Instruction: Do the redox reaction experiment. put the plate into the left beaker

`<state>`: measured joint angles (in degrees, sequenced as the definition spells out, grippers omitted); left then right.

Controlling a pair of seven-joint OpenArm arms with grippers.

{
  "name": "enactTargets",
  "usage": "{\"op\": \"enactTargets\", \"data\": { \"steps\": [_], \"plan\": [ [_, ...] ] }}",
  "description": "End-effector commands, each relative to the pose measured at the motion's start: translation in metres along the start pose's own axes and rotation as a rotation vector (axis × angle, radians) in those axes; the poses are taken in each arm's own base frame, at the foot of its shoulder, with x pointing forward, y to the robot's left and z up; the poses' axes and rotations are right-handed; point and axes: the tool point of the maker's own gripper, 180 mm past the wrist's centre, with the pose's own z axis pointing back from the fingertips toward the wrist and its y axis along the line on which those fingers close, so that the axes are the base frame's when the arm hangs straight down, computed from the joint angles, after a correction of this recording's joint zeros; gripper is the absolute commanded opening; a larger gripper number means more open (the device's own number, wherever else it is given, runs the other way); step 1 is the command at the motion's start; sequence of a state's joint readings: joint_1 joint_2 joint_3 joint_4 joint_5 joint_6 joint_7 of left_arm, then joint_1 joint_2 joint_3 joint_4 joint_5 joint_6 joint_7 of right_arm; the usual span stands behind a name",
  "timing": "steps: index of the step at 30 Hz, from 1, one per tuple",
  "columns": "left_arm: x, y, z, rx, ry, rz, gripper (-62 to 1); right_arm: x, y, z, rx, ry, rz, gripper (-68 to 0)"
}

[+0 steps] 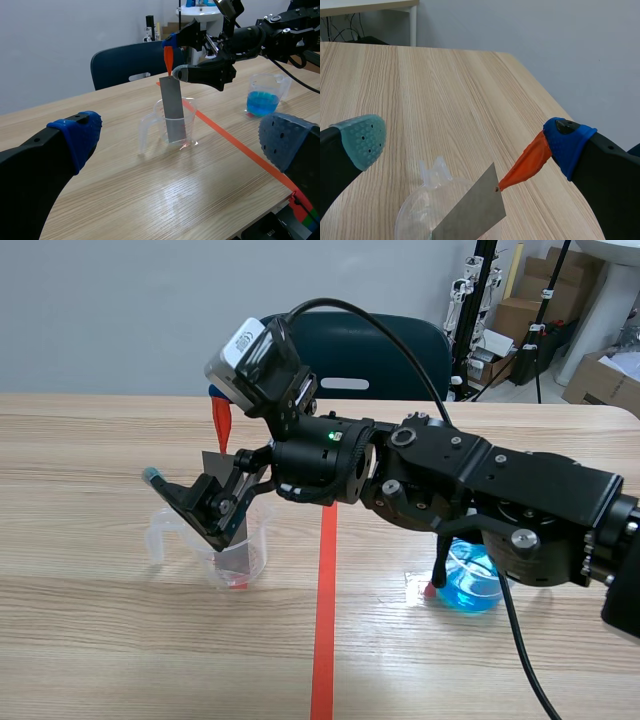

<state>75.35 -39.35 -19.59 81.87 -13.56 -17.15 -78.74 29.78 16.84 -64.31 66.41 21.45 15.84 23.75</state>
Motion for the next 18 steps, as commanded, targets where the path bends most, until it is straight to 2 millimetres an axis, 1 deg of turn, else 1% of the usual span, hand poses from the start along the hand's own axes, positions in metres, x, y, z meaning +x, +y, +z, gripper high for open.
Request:
{"op": "enactTargets", "data": {
  "steps": [1, 18],
  "plan": [
    [0.0070, 0.0009, -0.0016, 0.008, -0.033, -0.003, 1.4, 0.0121, -0.0044, -0.0033, -0.002, -0.037, 0.004, 0.4],
    [0.0070, 0.0009, -0.0016, 0.008, -0.033, -0.003, 1.4, 0.0132, -0.0049, -0.0032, -0.005, -0.043, -0.002, 0.4]
  ]
}}
